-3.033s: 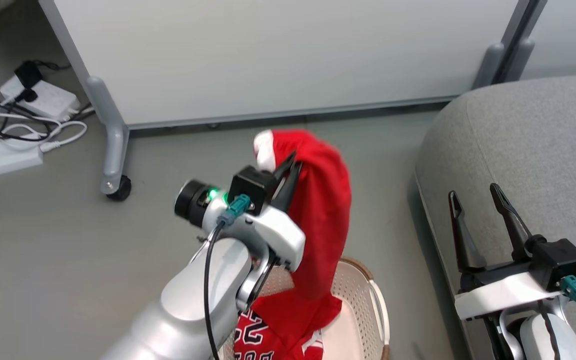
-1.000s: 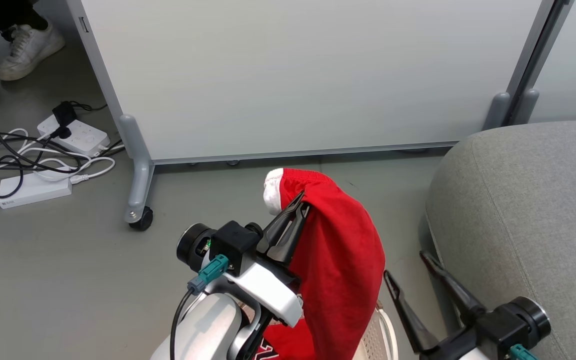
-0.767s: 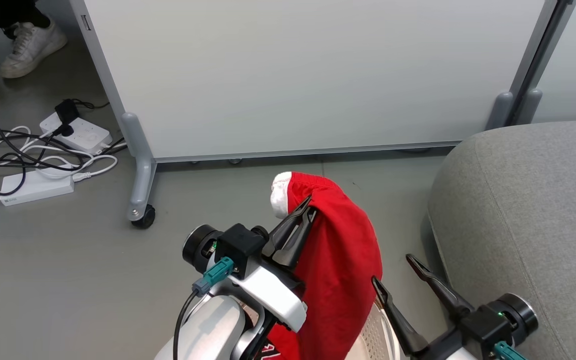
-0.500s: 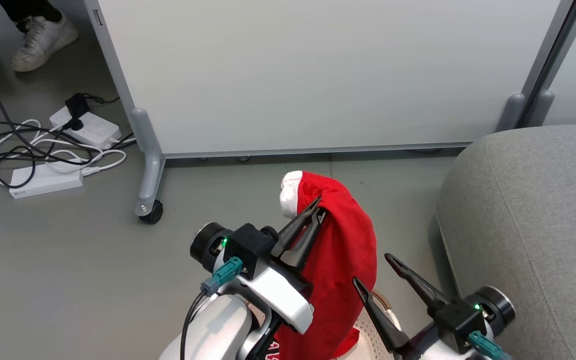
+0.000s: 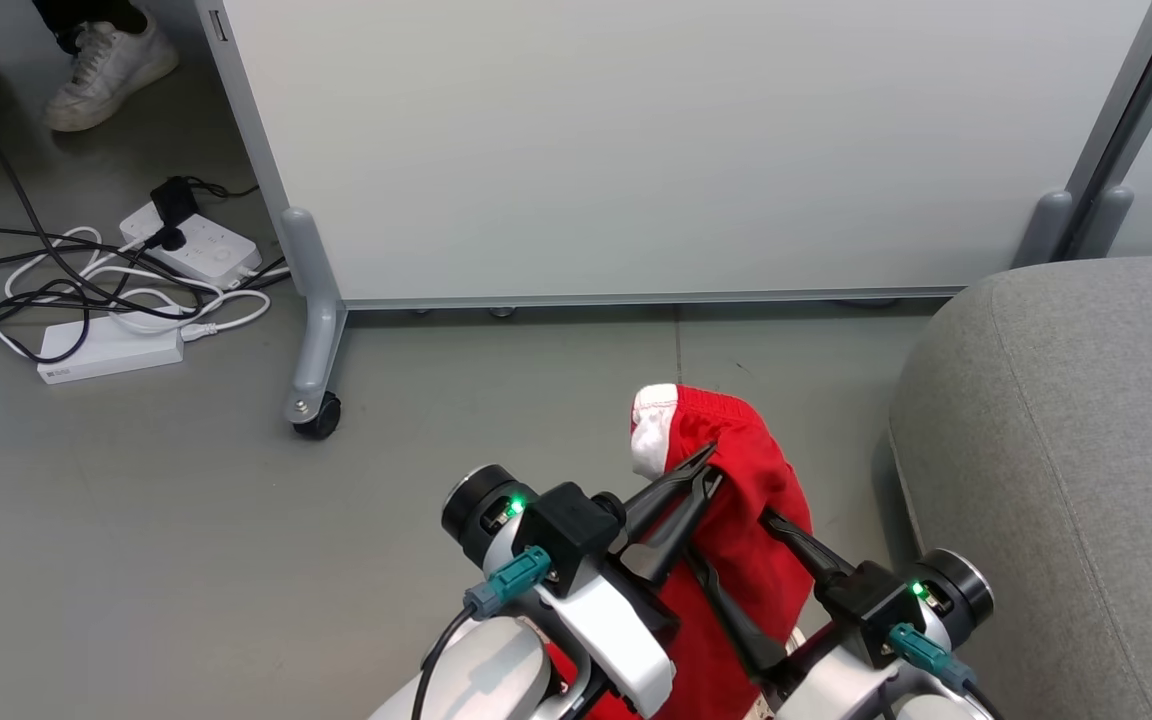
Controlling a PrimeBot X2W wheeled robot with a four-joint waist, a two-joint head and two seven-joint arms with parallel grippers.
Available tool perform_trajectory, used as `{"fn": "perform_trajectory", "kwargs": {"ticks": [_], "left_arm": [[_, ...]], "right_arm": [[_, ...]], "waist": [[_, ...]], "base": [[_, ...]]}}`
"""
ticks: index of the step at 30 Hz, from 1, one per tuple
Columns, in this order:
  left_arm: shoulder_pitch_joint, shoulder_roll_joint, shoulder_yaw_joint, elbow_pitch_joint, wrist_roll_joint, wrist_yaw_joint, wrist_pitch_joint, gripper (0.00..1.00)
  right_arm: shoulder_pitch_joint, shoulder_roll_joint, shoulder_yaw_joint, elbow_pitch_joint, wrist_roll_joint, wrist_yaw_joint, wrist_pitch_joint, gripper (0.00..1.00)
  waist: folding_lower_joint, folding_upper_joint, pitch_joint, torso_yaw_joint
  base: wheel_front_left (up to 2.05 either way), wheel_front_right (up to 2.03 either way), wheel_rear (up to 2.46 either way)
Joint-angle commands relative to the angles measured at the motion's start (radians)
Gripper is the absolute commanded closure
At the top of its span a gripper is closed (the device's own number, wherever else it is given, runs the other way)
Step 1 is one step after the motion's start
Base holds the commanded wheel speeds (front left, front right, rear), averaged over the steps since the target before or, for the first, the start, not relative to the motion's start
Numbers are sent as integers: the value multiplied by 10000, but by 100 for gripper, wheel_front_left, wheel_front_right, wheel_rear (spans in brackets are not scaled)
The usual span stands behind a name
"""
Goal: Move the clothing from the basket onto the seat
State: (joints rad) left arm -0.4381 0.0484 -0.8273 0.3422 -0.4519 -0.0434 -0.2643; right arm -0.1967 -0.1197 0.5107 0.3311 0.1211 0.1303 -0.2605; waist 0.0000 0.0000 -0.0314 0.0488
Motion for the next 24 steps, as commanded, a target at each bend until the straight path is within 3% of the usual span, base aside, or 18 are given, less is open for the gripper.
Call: {"fn": "perform_trajectory", "kwargs": {"ticks": [1,4,5,6,18,19,20,21,22,24], "left_arm": [[-187,36,-109,-30,-102,-11,-14,100],[-239,37,-336,-48,-174,62,-14,100],[-253,37,-396,-48,-192,75,-14,100],[-262,36,-441,-47,-238,78,-14,100],[-227,39,-652,-67,-518,83,-14,100],[-221,37,-645,-82,-539,27,-12,85],[-202,39,-633,-83,-553,5,-12,57],[-185,39,-615,-65,-507,24,-12,21],[-183,39,-607,-26,-386,51,-12,3],[4,44,-524,24,-203,-47,-12,0]], "right_arm": [[-155,39,11,112,-42,9,-62,0],[-225,125,-144,412,-63,9,-63,0],[-216,205,-258,551,80,9,-63,82],[-237,282,-404,595,207,9,-63,100],[-256,472,-719,247,465,9,-61,100],[-227,477,-787,129,450,9,-61,100],[-200,479,-882,13,425,9,-61,100],[-160,485,-951,-152,439,9,-61,100],[-118,488,-1016,-323,470,9,-63,100],[81,476,-1420,-785,394,9,-64,100]], "waist": [[0,0,4,17],[0,0,5,38],[0,0,5,45],[0,0,6,51],[0,0,4,76],[0,0,6,78],[0,0,6,84],[0,0,6,89],[0,0,5,90],[0,0,-2,79]], "base": [[0,0,0],[0,0,0],[0,0,0],[0,0,0],[0,0,0],[0,0,0],[0,0,0],[0,0,0],[0,0,0],[0,0,0]]}}
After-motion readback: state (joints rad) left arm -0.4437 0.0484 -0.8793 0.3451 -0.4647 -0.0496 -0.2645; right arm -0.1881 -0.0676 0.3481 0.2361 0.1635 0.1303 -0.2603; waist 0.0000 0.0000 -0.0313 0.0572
